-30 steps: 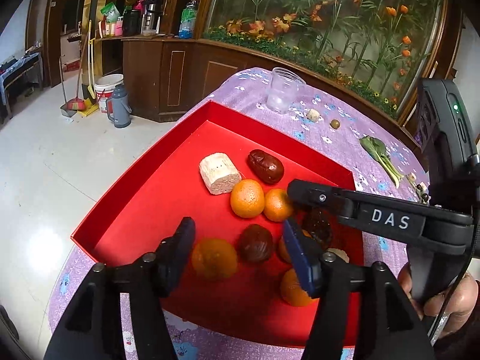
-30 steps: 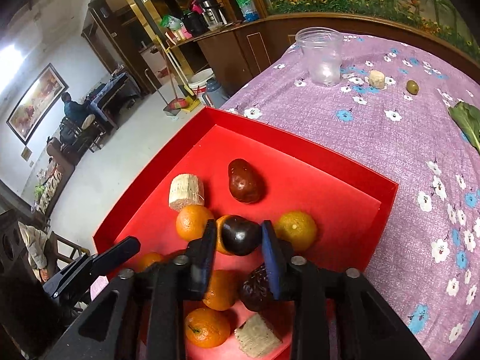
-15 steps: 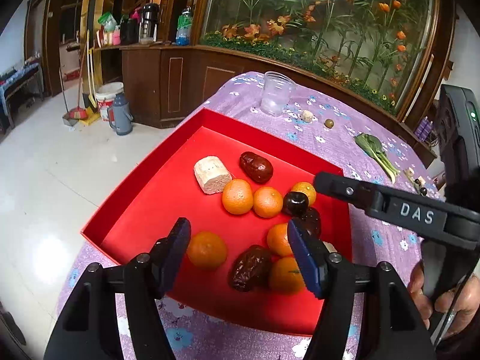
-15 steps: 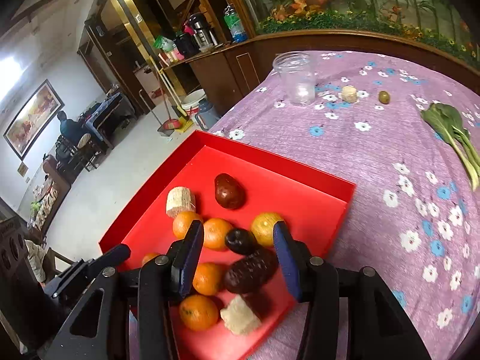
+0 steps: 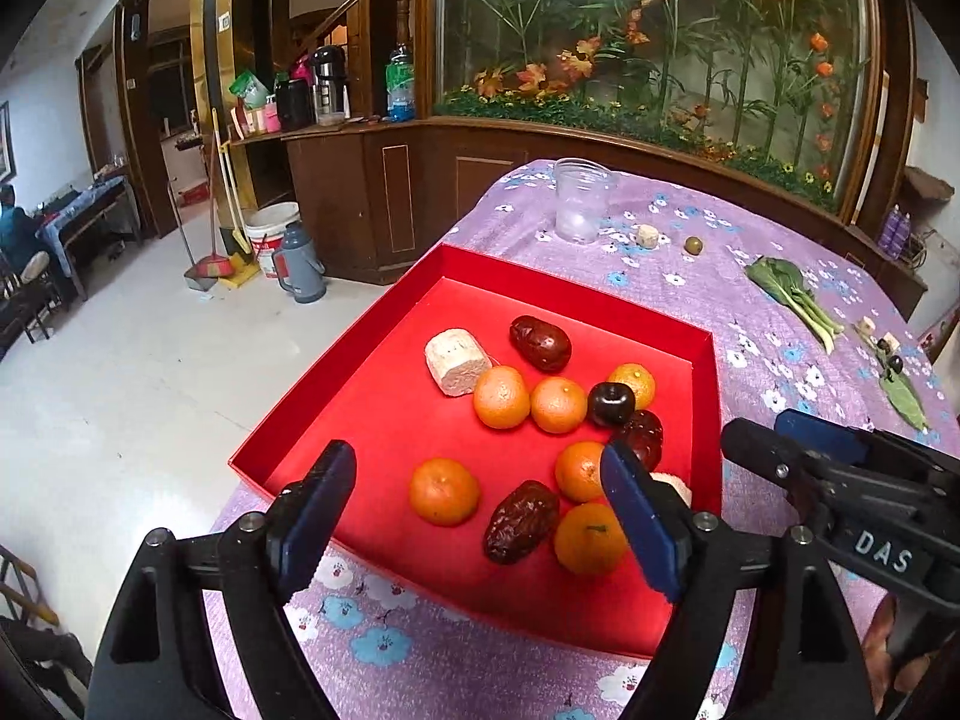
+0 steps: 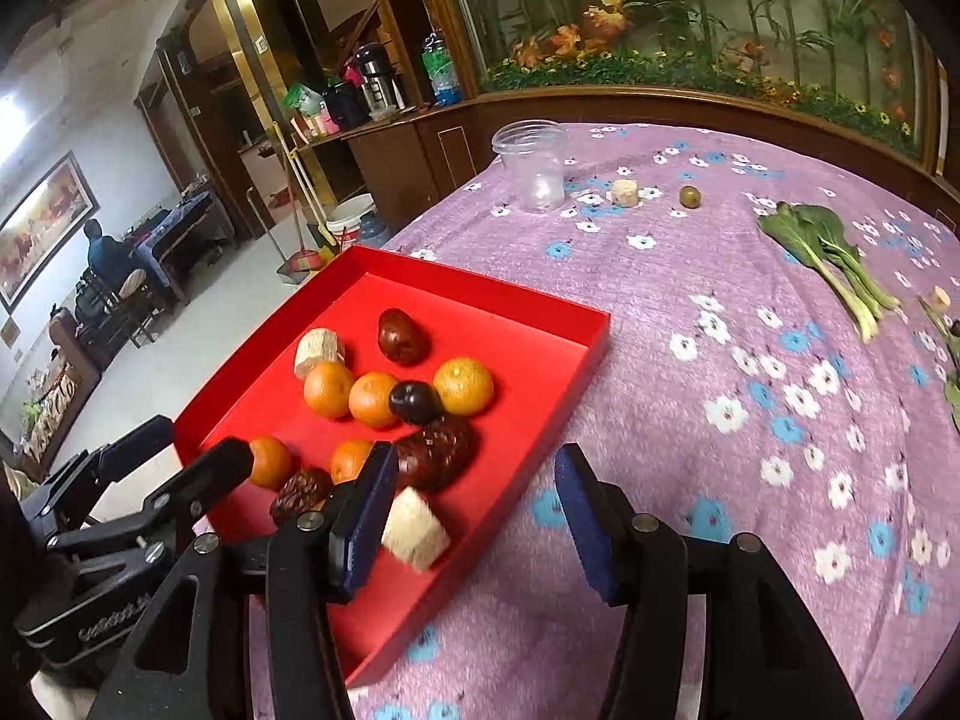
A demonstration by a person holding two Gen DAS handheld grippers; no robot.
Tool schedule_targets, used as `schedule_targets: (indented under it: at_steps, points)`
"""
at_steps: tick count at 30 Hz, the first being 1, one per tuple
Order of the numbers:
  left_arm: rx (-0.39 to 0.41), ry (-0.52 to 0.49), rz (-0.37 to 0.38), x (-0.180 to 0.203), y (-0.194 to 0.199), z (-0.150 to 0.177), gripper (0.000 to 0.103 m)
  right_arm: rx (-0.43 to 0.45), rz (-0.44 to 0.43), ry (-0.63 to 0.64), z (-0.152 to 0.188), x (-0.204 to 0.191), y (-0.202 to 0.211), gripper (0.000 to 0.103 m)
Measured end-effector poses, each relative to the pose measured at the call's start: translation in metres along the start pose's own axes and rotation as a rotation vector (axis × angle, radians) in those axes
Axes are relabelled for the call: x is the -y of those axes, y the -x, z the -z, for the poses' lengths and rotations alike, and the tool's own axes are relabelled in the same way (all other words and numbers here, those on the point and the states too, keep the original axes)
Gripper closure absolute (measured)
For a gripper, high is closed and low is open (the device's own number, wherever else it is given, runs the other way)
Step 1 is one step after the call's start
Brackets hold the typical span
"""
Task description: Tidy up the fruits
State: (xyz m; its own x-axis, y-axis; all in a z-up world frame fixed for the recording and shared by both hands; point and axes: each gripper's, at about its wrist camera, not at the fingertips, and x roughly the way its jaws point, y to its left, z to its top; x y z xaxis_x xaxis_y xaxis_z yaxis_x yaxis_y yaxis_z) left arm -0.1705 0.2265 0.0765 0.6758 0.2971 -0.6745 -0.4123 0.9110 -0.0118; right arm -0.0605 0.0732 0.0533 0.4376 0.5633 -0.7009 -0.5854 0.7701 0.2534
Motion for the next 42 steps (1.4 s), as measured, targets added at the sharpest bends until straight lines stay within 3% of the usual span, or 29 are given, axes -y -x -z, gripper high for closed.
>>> schedule_targets:
  at_steps: [10,27,42]
  points:
    - [0.036,-0.058,-0.028,0.024,0.022,0.004,0.018,0.058,0.049,0.048,0.020,-0.001,0.031,0.038]
    - [0.081,-0.137,-0.081,0.064,0.044,0.008,0.013,0.109,0.091,0.019,0.044,0.029,0.066,0.032]
    - [0.043,-0.155,-0.034,0.087,0.038,0.014,0.013,0.136,0.142,0.017,0.062,0.047,0.082,0.027]
